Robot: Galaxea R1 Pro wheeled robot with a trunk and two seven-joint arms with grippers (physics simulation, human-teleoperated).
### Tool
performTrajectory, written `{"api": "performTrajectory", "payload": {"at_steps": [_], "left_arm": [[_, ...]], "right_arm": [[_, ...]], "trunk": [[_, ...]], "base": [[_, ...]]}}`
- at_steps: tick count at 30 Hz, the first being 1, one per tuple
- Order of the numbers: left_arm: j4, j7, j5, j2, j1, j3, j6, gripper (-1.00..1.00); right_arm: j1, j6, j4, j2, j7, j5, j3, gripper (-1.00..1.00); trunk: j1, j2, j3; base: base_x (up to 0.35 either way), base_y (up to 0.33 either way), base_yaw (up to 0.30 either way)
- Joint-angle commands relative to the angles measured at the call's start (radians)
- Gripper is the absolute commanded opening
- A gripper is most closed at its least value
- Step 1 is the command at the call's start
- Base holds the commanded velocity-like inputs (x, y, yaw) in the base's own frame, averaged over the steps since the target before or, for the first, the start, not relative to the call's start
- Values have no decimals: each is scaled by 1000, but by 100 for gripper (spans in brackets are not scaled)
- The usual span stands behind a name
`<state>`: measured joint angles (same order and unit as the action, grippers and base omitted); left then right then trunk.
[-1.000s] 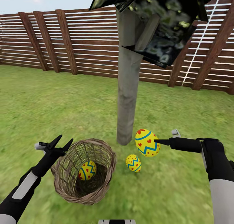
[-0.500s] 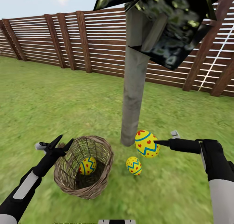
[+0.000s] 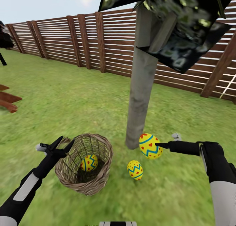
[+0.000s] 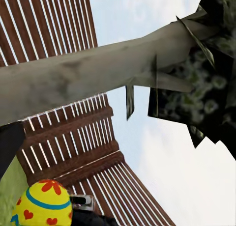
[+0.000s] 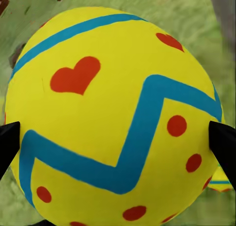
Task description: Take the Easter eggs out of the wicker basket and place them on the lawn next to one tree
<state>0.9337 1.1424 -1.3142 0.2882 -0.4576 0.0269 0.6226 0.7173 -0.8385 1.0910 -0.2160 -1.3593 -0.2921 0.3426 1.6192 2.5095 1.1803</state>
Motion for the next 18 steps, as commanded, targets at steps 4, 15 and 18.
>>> {"api": "performTrajectory", "payload": {"at_steps": [4,15,18], "left_arm": [[2,0,-5,-11,-1,-3,8,100],[1,0,-3,-36,0,-4,9,100],[18,-17,-9,-54,17,-21,15,100]], "right_arm": [[1,147,-21,68,295,-8,3,-100],[0,698,-563,88,870,-26,-4,-100],[6,715,-579,105,887,-29,-1,-100]], "trunk": [[0,0,1],[0,0,1],[0,0,1]], "base": [[0,-293,291],[0,-178,200],[0,0,0]]}}
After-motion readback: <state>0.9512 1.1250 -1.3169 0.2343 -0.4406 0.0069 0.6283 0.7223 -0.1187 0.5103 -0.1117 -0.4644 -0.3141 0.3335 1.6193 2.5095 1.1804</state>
